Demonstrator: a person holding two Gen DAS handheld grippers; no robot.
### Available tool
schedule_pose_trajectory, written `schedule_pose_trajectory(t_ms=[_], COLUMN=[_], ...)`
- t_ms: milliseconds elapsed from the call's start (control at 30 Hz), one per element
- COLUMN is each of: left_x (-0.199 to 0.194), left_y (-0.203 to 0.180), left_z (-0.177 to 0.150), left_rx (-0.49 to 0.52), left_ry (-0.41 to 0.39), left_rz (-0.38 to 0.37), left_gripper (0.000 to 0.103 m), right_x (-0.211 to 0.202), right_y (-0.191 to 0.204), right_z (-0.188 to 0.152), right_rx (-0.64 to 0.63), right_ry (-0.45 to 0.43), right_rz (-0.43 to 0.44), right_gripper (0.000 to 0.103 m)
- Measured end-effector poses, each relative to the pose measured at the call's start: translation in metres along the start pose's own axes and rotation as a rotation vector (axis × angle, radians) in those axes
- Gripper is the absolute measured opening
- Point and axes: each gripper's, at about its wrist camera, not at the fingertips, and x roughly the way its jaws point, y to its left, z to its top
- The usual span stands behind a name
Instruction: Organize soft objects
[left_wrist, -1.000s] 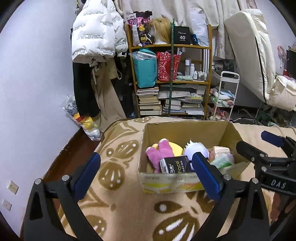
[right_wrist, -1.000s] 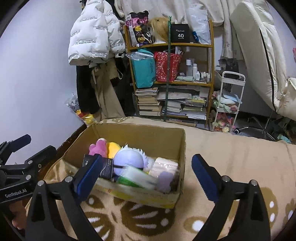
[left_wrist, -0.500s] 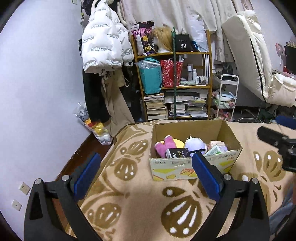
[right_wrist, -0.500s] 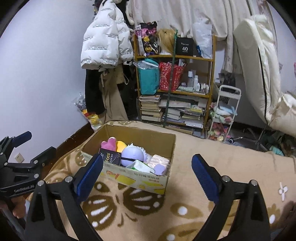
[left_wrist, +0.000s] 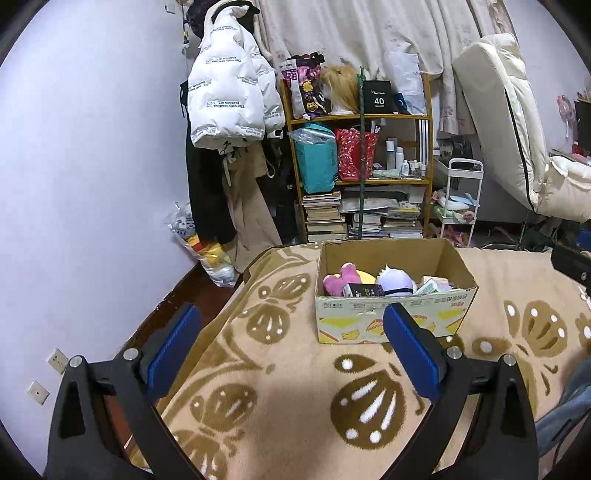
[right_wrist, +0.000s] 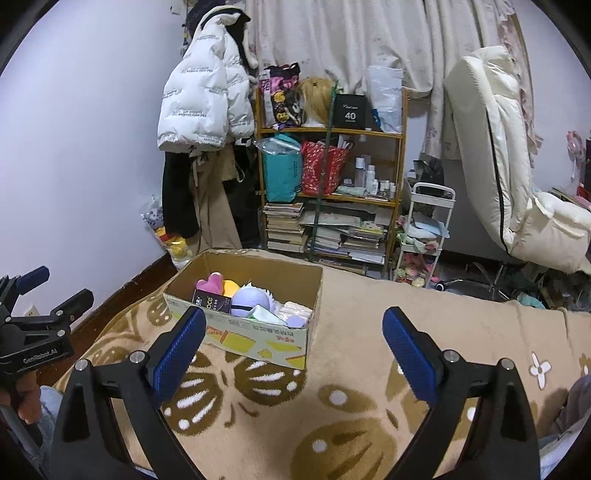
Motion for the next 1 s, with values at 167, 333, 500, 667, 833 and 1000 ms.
schedule_pose_trajectory(t_ms=[167,333,500,667,833,1000], left_x=[-0.001,0.0,0.002,0.003,0.003,0.004], left_y=[0.001,-0.001,-0.002,-0.003,-0.005,-0.007], left_z=[-0.005,-0.01,-0.012,-0.013,-0.014,-0.012], left_rx=[-0.001,0.012,0.012,0.01,0.013,0.021], left_ry=[0.005,-0.007,-0.025,-0.036,-0.044,-0.056], left_rz=[0.009,0.04,0.054,0.055,0.056,0.056], left_gripper=[0.098,0.098,0.098,0.098,0.098,0.098], right_x=[-0.001,0.001,0.006,0.011,0.014,0.016], right_y=[-0.004,-0.005,-0.004,-0.004,-0.008,-0.011], right_z=[-0.009,-0.018,-0.025,-0.028,-0.027,-0.027], right_rx=[0.019,0.018,0.017,0.017,0.036,0.041], right_ry=[-0.009,-0.005,-0.001,-0.015,-0.008,-0.009], right_rz=[-0.007,-0.008,-0.014,-0.023,-0.026,-0.028], right_gripper=[0.101,0.101,0.101,0.101,0.101,0.101])
